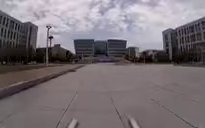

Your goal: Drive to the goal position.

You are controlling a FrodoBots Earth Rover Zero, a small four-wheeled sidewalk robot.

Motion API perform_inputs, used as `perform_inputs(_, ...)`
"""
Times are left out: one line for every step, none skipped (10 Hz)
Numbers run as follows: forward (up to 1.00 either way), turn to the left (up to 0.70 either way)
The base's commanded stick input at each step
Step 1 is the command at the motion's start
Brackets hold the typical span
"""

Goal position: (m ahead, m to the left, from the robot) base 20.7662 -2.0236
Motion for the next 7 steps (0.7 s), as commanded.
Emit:
perform_inputs(0.70, 0.00)
perform_inputs(0.70, 0.00)
perform_inputs(0.70, 0.00)
perform_inputs(0.70, 0.00)
perform_inputs(0.70, 0.00)
perform_inputs(0.70, 0.00)
perform_inputs(0.70, 0.00)
